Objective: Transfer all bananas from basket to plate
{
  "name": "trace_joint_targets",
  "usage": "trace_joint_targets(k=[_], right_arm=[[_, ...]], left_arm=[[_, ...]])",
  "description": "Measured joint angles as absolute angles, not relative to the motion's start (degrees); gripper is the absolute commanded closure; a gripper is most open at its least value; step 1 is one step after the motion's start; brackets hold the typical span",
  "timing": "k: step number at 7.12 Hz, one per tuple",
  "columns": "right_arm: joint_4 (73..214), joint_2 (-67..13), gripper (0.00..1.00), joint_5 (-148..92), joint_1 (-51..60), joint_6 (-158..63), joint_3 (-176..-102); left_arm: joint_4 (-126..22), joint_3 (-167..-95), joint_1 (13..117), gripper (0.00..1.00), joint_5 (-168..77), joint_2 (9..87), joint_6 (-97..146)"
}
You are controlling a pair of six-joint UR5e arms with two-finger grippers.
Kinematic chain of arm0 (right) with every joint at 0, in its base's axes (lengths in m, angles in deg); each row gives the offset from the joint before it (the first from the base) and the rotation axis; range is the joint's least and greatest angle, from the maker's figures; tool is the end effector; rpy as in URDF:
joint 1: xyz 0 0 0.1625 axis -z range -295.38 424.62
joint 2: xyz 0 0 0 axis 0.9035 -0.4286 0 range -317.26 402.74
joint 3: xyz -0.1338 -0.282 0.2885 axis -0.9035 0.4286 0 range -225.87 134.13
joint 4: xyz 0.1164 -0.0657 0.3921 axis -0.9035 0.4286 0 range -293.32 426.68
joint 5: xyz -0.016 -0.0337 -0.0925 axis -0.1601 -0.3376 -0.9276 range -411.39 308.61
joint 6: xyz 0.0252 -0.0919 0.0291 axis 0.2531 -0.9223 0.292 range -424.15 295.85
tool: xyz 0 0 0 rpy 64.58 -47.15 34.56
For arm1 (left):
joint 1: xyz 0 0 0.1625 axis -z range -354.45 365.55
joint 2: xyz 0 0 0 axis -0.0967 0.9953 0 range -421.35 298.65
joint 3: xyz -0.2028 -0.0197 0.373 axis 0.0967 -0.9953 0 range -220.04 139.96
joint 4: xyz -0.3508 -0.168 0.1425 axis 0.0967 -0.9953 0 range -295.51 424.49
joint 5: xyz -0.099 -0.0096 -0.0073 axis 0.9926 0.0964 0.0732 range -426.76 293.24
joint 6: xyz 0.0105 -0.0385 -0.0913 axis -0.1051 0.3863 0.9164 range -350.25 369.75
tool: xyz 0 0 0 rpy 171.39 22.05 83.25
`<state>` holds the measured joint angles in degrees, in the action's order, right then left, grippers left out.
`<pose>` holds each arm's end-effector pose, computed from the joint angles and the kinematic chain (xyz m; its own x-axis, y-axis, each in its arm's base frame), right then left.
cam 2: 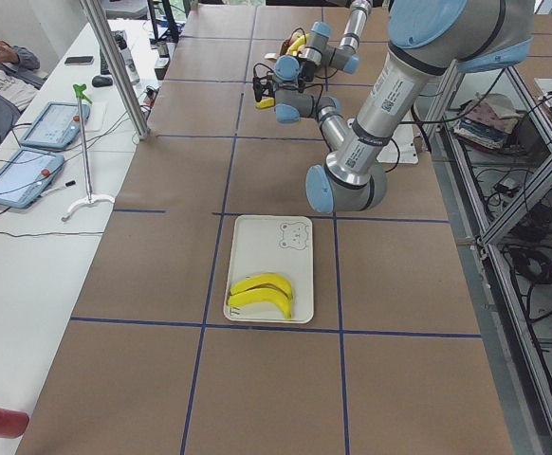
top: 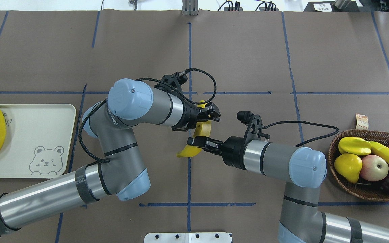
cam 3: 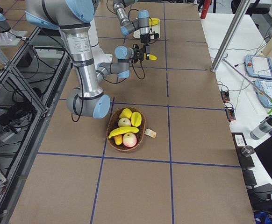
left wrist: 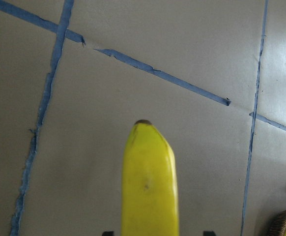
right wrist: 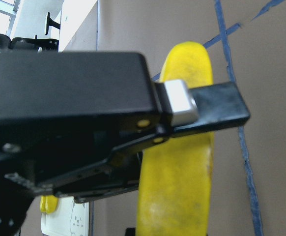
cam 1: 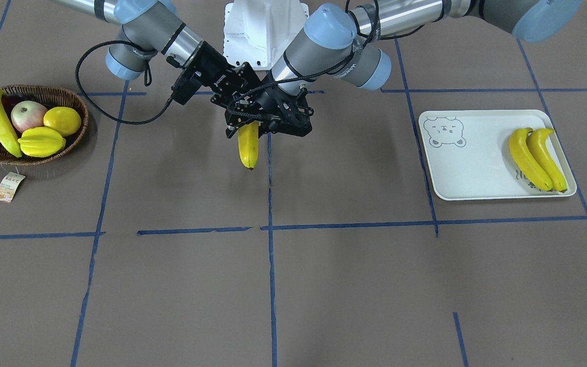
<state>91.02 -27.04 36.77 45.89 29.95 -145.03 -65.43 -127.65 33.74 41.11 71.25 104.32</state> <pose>-0.5046 -0.3152 0.2609 -0.1080 0.0389 0.9934 -0.3445 0.9359 -0.0741 0.5665 -0.4202 0.1402 0.1359 -0.1588 -0.9779 0.1947 0.9721 -0.1308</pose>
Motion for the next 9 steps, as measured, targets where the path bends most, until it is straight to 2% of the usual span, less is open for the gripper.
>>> trace_joint_targets(k=[1,2,3,4,5,6,9], right_arm=[[91.0,-27.1,0.92,36.8,45.9,29.9,-145.0],[91.0,-27.2,0.92,36.7,45.9,29.9,-145.0],[91.0,-27.3,0.91,36.7,45.9,30.0,-145.0],[91.0,-27.3,0.82,36.7,45.9,30.0,-145.0],[91.0,-27.3,0.26,36.7,45.9,30.0,-145.0],[91.0,-27.1,0.00,36.6,45.9,30.0,-144.9],[92.6,-27.0,0.00,33.2,45.9,30.0,-145.2]], left_arm=[[-65.4,-127.6,33.8,0.45,41.1,71.2,104.3],[-65.4,-127.6,33.9,0.57,41.1,71.1,104.3],[-65.3,-127.6,33.9,0.78,41.1,71.1,104.3],[-65.3,-127.6,33.9,0.96,41.1,71.1,104.3],[-65.3,-127.6,34.0,1.00,41.1,71.1,104.3],[-65.3,-127.6,34.0,1.00,41.1,71.0,104.3],[-65.5,-128.1,34.3,1.00,41.1,71.0,104.4]])
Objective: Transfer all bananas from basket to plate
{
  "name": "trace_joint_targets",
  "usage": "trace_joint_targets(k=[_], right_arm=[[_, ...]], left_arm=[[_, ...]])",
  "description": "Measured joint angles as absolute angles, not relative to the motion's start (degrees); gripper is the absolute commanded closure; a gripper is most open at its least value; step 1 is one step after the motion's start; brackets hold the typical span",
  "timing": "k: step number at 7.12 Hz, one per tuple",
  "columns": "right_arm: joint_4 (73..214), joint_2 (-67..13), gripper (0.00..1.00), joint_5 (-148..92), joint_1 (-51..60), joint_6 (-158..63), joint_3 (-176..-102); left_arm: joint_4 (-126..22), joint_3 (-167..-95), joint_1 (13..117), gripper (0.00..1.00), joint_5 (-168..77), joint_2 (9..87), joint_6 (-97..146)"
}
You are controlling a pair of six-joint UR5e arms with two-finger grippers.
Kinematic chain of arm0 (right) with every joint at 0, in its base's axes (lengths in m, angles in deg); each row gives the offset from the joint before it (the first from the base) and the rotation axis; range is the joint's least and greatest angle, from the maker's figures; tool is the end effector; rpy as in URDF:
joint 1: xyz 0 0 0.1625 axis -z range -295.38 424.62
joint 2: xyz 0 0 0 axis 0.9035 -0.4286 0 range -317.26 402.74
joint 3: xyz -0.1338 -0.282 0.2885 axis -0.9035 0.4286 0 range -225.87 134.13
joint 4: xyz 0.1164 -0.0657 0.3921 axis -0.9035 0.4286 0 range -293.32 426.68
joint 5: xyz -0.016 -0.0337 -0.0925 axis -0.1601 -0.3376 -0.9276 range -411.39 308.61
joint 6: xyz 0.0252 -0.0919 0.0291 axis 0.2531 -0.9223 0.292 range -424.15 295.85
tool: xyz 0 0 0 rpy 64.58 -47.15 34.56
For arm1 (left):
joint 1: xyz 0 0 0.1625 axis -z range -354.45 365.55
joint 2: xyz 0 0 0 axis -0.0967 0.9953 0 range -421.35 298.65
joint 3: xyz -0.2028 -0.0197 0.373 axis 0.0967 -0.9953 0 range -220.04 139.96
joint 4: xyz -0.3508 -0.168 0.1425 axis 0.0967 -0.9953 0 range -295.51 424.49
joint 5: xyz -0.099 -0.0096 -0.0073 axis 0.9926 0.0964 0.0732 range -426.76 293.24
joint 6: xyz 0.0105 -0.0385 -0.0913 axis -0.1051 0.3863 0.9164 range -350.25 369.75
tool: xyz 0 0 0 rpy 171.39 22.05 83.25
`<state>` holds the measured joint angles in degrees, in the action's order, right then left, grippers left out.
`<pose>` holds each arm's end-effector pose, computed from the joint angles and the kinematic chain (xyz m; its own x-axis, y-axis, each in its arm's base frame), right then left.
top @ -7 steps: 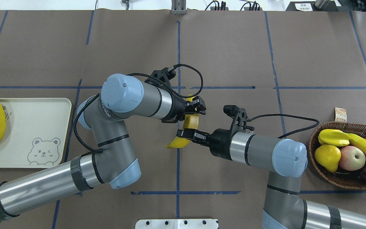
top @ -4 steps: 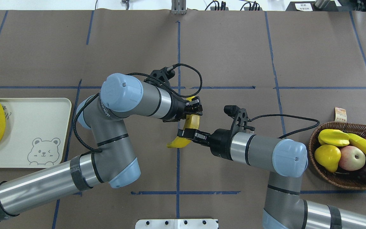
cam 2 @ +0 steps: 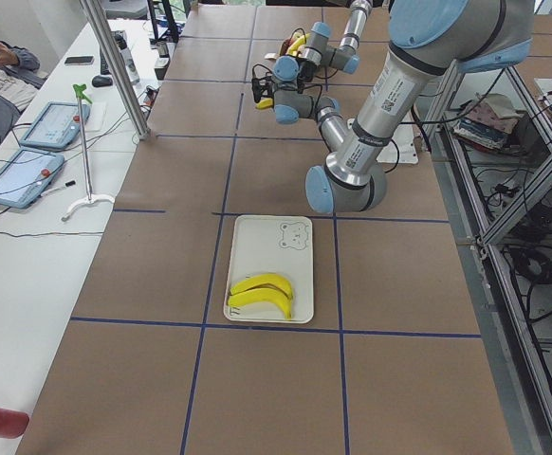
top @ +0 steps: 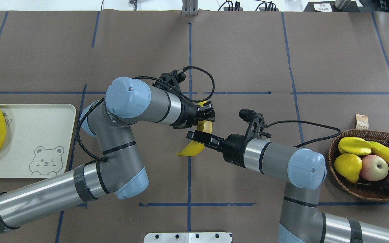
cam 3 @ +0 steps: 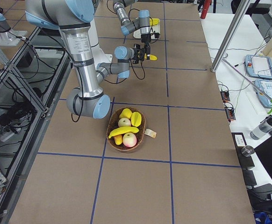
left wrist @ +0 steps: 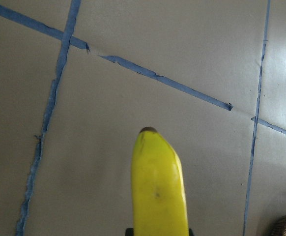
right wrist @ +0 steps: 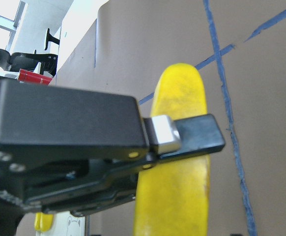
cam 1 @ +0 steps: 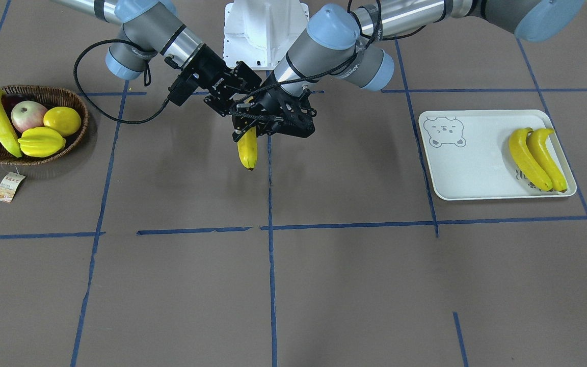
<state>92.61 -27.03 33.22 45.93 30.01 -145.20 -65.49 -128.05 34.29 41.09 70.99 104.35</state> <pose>-0.5045 -0.3213 0.2621 -0.0893 0.0461 0.9949 -0.4025 0.9121 -0.0784 0.5604 -0.4245 0.1404 0.1313 -0.1590 -0.9785 0.2041 0.9703 -0.1303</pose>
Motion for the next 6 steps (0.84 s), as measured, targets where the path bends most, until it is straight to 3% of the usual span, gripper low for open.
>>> trace_joint_targets(k=[3,6], right_arm=[[98.8,-27.4,0.00,38.7,43.7,30.0,-147.7],[116.9,-27.2,0.00,47.3,39.7,30.0,-157.5]], left_arm=[[-65.6,-128.5,35.1,1.00,41.1,69.6,104.4],[-65.5,-131.6,37.8,1.00,40.8,63.7,105.1]])
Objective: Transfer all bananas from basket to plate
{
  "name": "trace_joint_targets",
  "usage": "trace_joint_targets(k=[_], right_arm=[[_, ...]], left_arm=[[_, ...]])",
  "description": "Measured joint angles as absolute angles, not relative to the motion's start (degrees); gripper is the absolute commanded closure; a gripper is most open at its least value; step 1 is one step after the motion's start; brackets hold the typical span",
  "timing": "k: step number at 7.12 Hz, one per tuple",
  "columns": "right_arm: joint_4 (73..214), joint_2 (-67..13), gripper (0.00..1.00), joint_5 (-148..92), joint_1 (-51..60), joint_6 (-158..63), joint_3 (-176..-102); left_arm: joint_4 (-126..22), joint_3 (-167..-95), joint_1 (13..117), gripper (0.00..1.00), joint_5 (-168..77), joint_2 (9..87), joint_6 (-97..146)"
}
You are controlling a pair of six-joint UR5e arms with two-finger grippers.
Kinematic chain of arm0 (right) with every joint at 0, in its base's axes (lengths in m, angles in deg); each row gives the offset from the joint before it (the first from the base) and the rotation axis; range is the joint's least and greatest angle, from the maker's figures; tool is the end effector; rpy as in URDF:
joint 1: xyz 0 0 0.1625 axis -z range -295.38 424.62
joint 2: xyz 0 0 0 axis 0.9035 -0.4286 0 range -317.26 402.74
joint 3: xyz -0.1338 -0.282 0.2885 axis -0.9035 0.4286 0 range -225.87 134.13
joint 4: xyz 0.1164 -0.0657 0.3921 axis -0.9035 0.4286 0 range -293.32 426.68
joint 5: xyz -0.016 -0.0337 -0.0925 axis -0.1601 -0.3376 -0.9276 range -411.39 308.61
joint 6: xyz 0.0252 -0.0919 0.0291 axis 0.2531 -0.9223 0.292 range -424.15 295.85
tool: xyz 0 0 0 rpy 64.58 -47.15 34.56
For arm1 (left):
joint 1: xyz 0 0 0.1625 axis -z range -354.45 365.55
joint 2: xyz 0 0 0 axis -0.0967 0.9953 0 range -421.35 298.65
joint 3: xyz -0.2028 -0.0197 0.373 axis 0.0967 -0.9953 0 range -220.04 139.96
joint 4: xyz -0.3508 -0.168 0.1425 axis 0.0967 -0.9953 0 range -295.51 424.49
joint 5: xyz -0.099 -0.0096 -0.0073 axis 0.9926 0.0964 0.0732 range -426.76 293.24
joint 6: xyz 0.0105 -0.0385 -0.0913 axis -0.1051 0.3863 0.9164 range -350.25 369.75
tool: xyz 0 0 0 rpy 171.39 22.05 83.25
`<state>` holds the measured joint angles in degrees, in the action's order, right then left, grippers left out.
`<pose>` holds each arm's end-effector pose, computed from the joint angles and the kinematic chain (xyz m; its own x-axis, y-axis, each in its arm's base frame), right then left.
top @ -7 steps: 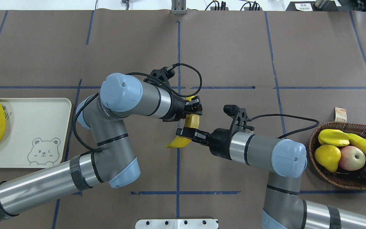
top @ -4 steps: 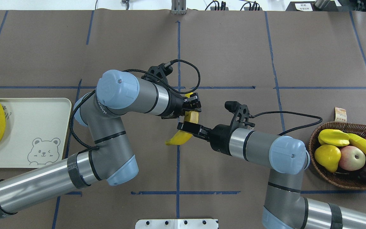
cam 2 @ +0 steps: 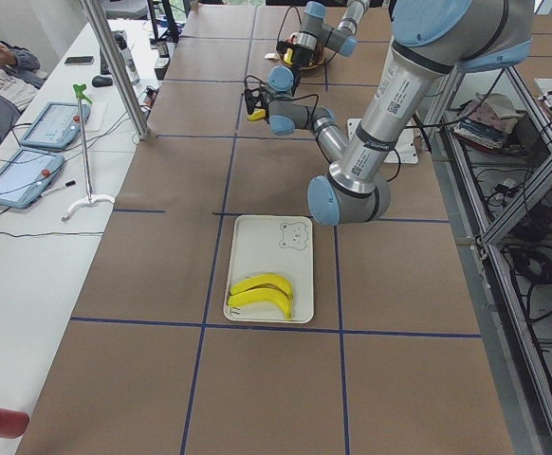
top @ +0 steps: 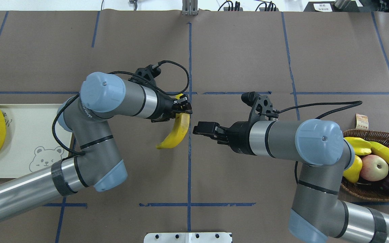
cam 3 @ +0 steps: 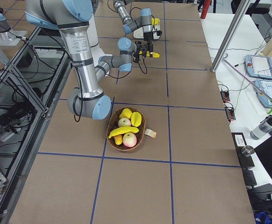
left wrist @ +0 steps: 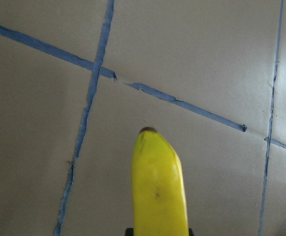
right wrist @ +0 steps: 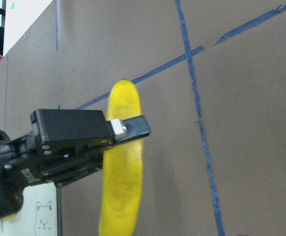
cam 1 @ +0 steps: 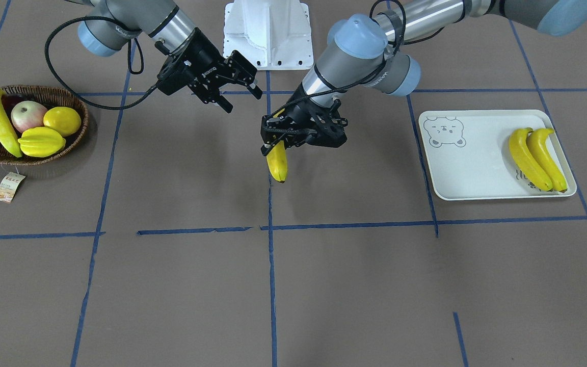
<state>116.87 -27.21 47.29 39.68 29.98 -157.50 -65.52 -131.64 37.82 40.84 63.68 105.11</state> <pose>-0.4496 -0.3395 0.2170 0.1137 0.1315 0.9848 -0.2905 0.9523 -0.0936 0.5150 -0.4472 0.2015 0.1701 -0.2127 -0.9622 0.2774 0.9473 -0.1603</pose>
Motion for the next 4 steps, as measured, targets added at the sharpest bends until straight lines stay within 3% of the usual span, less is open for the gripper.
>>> trace_joint_targets(k=[4], right_arm=[[127.6,-33.4,0.00,58.5,31.1,28.4,-161.6]], left_arm=[[-61.6,-141.9,45.2,1.00,41.0,49.4,106.3]])
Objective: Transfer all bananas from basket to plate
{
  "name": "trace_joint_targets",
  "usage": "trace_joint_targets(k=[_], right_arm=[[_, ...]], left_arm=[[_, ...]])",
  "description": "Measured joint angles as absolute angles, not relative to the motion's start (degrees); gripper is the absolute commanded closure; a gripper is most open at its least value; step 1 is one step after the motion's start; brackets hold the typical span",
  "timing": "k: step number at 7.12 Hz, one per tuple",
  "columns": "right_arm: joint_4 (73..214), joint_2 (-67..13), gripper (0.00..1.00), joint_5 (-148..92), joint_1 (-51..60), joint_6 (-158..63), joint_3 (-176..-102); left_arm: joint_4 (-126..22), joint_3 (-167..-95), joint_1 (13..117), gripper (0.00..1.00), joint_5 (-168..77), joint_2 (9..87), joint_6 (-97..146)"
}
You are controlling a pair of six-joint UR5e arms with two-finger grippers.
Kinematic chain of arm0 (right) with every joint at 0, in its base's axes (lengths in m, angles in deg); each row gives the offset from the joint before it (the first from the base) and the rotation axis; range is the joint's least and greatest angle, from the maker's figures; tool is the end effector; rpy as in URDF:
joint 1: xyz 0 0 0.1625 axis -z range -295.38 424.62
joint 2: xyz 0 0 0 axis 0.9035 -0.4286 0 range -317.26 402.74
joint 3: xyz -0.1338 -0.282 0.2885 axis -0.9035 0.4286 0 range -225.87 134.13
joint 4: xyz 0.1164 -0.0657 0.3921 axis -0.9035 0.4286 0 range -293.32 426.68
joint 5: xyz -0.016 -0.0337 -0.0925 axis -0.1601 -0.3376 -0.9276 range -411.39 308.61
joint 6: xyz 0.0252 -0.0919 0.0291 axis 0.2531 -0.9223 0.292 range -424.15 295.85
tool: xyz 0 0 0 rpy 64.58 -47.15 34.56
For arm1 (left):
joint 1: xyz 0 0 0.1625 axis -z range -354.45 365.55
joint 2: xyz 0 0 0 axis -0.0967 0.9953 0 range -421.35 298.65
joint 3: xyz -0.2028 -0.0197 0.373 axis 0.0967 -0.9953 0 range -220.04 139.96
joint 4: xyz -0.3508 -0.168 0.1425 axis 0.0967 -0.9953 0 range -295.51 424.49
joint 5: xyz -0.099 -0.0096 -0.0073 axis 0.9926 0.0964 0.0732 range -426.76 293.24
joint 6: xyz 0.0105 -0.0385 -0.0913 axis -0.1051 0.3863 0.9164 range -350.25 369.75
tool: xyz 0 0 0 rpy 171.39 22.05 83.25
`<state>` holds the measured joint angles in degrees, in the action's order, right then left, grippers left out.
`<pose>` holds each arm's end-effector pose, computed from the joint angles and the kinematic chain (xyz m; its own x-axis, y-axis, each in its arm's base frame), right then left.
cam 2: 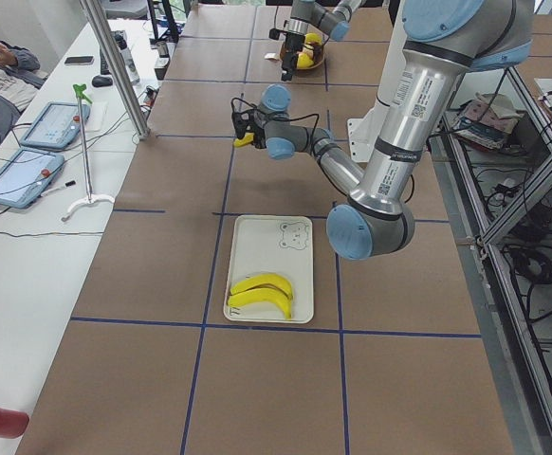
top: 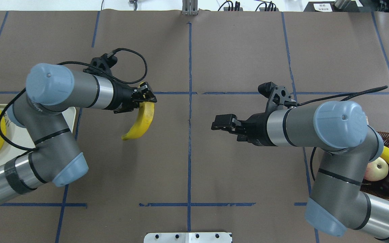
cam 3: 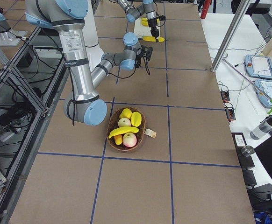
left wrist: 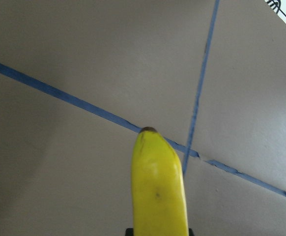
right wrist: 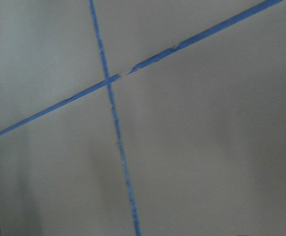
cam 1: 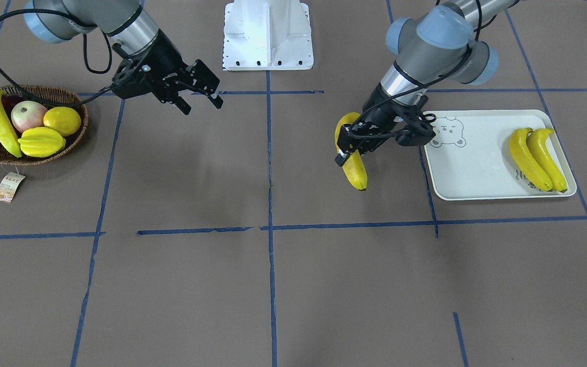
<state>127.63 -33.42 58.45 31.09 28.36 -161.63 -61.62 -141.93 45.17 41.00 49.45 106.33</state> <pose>-0.3848 -0.3743 0.2665 0.2921 0.2430 0.9250 -0.2693 0.9489 -0.1643 0.4009 -0.4654 0.2894 0.2322 -0.3338 -0.9136 0.4177 0.8825 -0.2163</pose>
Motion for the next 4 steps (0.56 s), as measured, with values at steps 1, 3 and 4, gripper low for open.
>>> trace_joint_targets(k=[1,3,4], right_arm=[[133.1,-34.2,0.00,61.2,28.4,24.9,-161.8],[147.9,-34.8,0.00,64.0,24.3,12.7,-163.3],[154.2,-36.1,0.00,64.7,22.3,5.5,-165.1]], left_arm=[[-54.7,-144.5,46.5,1.00,41.0,47.9,106.3],[-36.4,-150.3,47.7,1.00,40.7,46.9,105.1],[-30.0,-152.1,47.8,1.00,40.7,46.4,103.0]])
